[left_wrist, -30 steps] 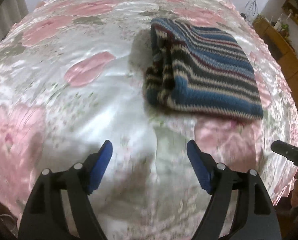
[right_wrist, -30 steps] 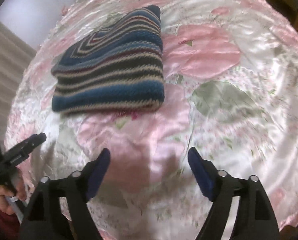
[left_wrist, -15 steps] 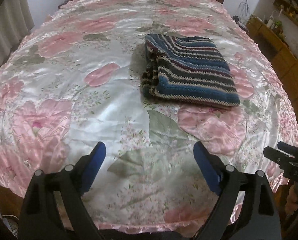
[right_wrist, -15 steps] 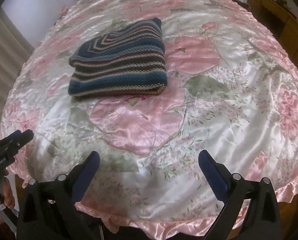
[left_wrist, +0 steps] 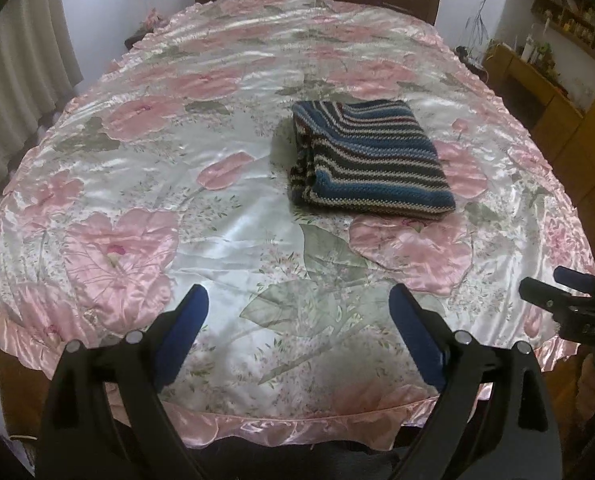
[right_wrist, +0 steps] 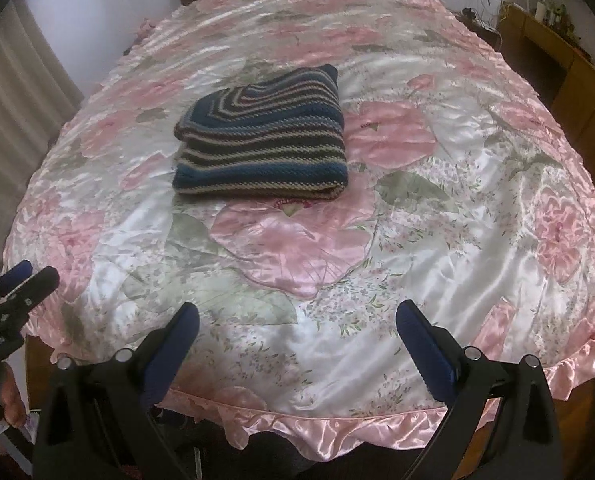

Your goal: Fold small clothes

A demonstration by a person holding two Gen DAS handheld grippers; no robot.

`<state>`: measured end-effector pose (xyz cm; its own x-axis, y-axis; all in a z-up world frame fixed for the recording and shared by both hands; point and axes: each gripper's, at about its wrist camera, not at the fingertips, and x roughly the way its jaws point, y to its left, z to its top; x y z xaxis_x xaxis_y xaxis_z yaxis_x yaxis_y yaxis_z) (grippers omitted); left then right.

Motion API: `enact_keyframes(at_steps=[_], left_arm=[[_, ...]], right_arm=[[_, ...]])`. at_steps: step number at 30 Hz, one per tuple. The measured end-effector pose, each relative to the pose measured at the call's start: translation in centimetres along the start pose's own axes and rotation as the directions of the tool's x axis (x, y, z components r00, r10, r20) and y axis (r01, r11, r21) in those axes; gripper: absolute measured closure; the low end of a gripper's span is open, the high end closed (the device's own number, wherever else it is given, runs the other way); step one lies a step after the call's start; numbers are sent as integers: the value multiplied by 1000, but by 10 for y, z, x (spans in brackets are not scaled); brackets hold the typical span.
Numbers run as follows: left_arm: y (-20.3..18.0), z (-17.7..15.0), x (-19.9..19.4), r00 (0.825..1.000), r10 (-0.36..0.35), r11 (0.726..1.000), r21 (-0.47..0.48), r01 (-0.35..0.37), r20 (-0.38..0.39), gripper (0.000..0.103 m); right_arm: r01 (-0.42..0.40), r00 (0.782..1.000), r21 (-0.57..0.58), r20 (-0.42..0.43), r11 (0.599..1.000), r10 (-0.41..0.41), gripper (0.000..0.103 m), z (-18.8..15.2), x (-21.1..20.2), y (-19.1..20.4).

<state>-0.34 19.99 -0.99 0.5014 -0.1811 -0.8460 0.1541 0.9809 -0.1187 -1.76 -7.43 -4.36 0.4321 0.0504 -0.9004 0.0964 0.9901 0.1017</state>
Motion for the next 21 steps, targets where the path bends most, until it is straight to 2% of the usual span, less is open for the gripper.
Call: enact_keyframes(at_steps=[21], left_arm=[[-7,-2,-40,997,18,999,32,-20,76,11]], right_arm=[[2,999,-19,43,1000,-1,4,-3,-34,15]])
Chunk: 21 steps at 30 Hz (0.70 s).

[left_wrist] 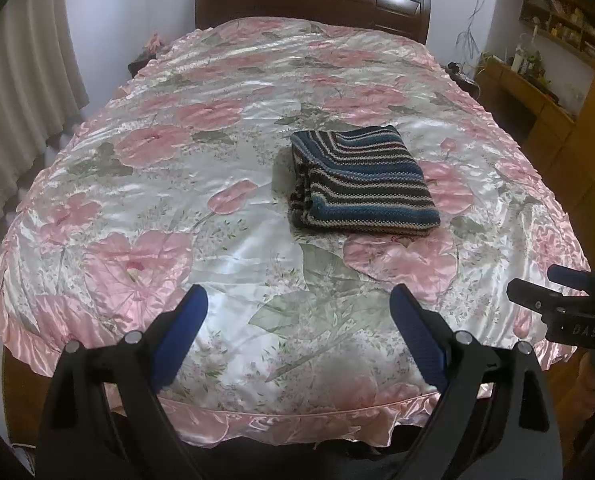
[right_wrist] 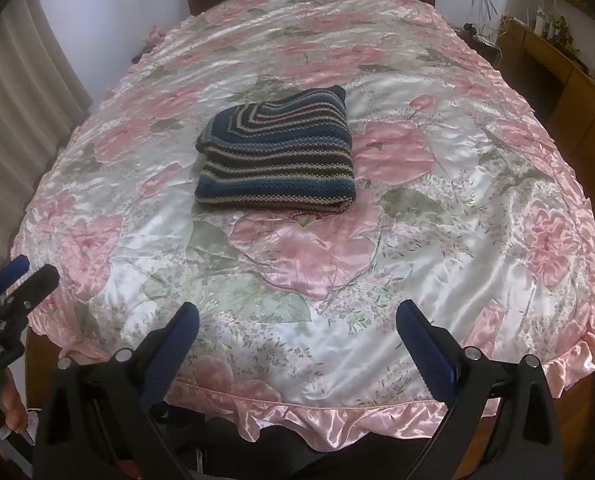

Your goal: Fold small clothes

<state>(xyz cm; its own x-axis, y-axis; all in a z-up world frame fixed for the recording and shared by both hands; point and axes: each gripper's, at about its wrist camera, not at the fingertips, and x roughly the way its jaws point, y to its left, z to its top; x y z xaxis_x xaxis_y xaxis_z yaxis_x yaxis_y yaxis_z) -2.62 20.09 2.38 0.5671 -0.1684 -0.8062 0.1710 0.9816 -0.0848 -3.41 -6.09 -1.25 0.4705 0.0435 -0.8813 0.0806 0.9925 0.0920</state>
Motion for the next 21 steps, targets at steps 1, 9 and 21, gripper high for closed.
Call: enact_keyframes(at_steps=[1,9,21], left_arm=[[0,0,0,1000,1,1000,1,-1,0,11],[0,-1,1,1000,18,1000,5,-18,1,11],[0,-2,1,1000,21,1000,8,-21,1,11]], right_arm=[[1,1000,-1,-1,1000,-1,4,0,0,1],[12,1000,-10,3,1000,-12,4,-3,-3,4],[17,1000,-17,11,1000,-17,4,-2,-4,2]])
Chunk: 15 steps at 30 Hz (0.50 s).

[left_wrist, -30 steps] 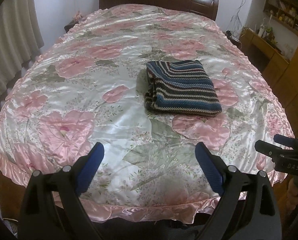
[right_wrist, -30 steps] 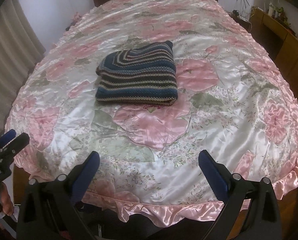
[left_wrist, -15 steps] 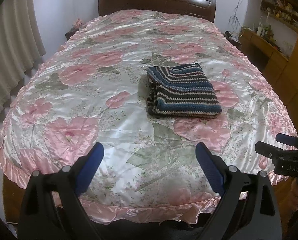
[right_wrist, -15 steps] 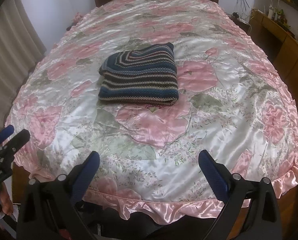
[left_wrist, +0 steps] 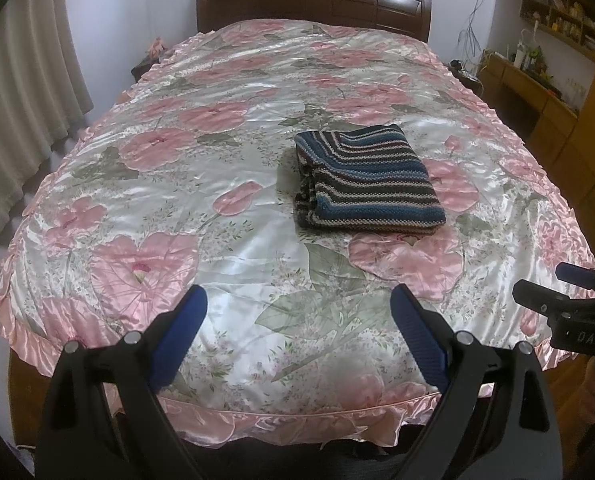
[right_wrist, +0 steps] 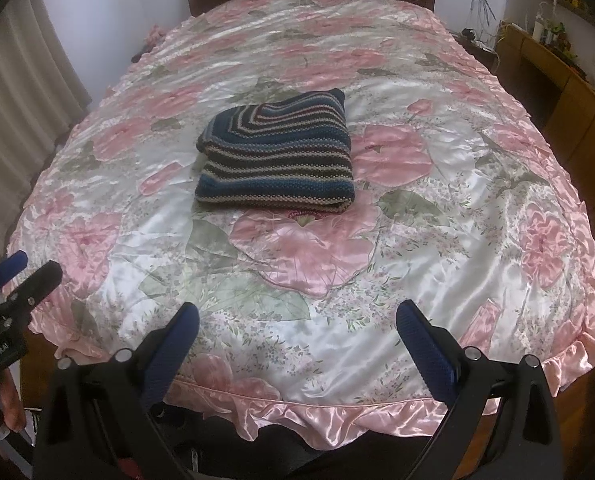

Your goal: Fold small clothes

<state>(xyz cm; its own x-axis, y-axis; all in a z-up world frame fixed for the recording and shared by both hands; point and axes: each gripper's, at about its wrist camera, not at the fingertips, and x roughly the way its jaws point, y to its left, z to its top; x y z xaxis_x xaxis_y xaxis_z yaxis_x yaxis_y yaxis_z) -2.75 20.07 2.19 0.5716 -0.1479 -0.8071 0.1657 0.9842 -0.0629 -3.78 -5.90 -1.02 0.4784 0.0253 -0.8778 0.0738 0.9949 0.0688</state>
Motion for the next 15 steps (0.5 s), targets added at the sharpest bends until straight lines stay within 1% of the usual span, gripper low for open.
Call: enact_keyframes(at_steps=[8,15], left_arm=[[4,-1,2,1000,0,1000,1,0,-3,11],[7,-1,3,1000,3,1000,2,-3,-5,11]], right_arm=[[11,1000,-5,1,1000,-11,4,-1,0,8],[9,1000,12,-14,1000,-9,4,-1,2,6]])
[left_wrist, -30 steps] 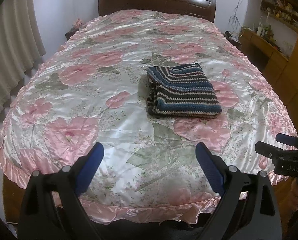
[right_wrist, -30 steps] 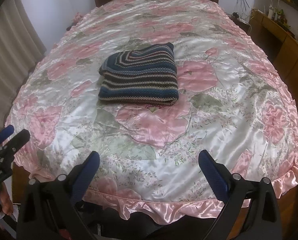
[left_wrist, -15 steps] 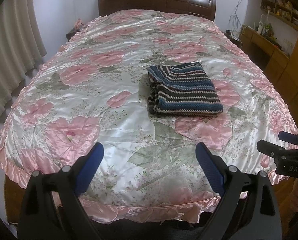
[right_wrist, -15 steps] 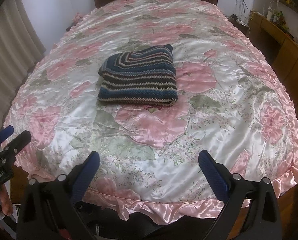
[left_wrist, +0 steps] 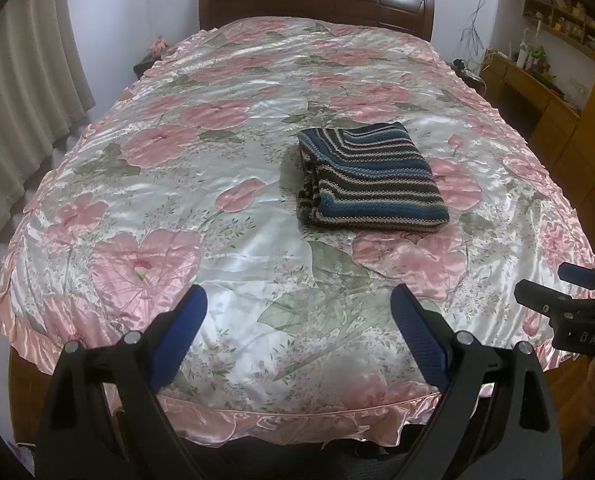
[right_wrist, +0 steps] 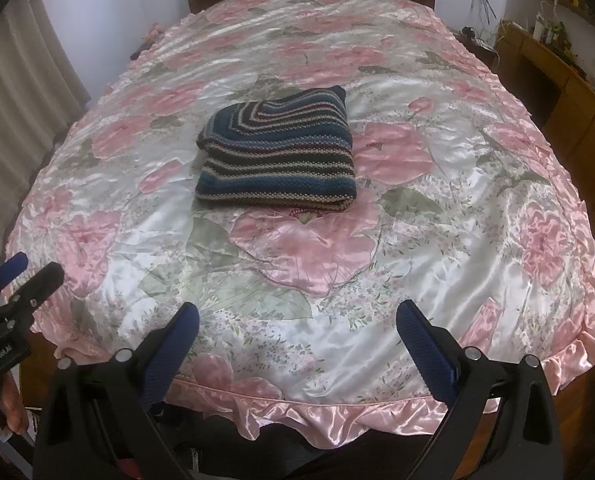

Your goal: Fold small clothes

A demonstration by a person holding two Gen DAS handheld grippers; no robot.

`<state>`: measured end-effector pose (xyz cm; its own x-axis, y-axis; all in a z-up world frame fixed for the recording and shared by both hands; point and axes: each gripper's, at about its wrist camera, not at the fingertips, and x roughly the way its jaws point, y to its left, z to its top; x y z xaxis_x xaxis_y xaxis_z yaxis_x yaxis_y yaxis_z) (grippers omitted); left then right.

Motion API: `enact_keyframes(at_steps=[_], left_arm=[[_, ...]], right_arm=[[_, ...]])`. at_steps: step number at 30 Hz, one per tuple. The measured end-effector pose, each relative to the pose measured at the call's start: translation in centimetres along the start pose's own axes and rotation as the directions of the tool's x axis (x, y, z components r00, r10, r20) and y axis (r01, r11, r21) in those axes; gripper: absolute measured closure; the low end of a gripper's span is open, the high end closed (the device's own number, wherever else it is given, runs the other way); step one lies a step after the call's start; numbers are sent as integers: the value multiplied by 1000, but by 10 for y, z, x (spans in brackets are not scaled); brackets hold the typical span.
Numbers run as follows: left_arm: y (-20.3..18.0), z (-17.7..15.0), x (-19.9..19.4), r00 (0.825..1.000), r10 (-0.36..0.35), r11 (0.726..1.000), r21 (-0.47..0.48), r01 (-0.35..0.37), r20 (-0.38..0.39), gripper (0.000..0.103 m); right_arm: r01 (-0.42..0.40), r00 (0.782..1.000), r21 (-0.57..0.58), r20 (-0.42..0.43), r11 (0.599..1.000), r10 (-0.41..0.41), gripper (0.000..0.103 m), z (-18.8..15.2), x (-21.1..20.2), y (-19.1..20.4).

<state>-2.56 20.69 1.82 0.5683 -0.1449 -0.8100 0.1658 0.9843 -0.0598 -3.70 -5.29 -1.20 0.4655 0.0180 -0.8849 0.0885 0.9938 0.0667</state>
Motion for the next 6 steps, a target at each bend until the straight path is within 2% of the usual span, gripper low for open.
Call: enact_keyframes(at_steps=[6], left_arm=[[0,0,0,1000,1,1000,1,-1,1,11]], right_arm=[[-2,1000,10,-10,1000,2,4,-1,2,-1]])
